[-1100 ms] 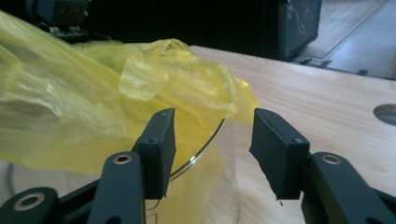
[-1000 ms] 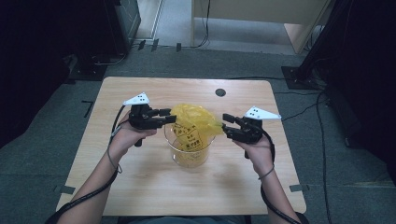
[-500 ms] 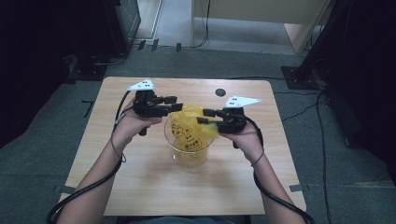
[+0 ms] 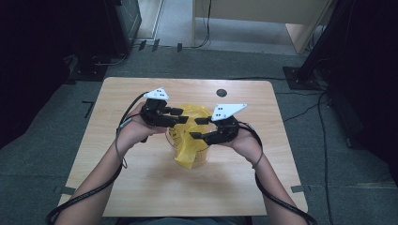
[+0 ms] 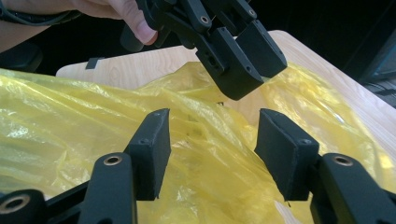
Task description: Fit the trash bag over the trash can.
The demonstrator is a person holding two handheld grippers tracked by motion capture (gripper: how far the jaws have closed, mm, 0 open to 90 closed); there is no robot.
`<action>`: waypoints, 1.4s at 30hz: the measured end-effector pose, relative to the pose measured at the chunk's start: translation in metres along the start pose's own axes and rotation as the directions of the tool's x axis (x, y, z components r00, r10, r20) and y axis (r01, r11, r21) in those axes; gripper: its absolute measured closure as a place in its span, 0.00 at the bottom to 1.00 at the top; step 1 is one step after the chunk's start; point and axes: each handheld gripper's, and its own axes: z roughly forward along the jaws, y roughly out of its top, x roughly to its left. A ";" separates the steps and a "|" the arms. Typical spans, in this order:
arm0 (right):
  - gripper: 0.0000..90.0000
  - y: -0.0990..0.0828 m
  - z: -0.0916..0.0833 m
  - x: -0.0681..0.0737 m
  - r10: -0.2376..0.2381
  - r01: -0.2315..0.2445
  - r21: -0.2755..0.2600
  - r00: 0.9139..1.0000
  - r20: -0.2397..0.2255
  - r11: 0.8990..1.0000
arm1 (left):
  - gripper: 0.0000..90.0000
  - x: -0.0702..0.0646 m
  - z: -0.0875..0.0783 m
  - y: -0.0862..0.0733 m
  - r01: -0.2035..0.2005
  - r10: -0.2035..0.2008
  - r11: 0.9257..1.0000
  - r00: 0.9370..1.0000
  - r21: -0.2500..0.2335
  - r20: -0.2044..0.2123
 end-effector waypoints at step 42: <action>0.93 -0.048 -0.067 0.001 0.146 -0.147 0.027 0.988 0.044 0.989 | 0.98 0.014 -0.052 -0.045 0.138 -0.138 0.990 0.989 -0.004 -0.053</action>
